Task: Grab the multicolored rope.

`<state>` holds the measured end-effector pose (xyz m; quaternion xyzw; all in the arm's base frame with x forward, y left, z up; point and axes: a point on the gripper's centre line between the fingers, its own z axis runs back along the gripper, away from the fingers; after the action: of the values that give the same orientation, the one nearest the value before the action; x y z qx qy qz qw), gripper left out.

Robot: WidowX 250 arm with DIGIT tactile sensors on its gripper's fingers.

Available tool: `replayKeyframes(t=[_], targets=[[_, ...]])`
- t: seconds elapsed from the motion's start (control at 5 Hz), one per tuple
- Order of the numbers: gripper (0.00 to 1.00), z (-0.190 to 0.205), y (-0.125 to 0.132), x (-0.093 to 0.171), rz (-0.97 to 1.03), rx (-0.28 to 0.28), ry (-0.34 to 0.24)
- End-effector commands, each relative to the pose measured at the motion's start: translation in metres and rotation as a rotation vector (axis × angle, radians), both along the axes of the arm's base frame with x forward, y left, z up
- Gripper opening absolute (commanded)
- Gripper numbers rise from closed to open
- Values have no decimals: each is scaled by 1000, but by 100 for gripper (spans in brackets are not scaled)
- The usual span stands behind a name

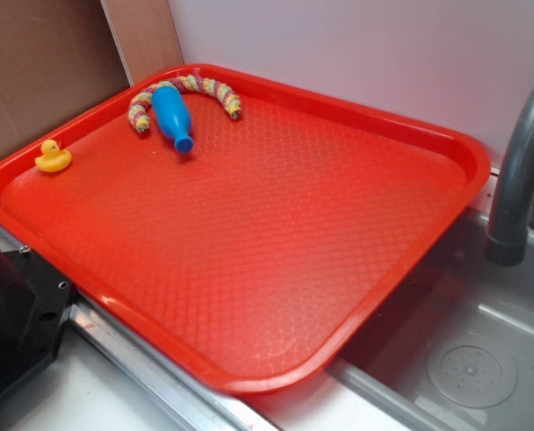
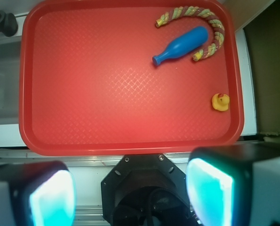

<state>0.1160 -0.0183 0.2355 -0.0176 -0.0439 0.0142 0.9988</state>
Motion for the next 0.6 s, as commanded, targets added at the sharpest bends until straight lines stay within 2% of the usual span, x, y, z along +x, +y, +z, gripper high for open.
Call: replayKeyframes(t=[0.0,0.2,0.4], targets=[[100,0,0,0,0,0,0],[100,-50,43,38,207,80,11],[100,-80,78,70,381,114,-6]])
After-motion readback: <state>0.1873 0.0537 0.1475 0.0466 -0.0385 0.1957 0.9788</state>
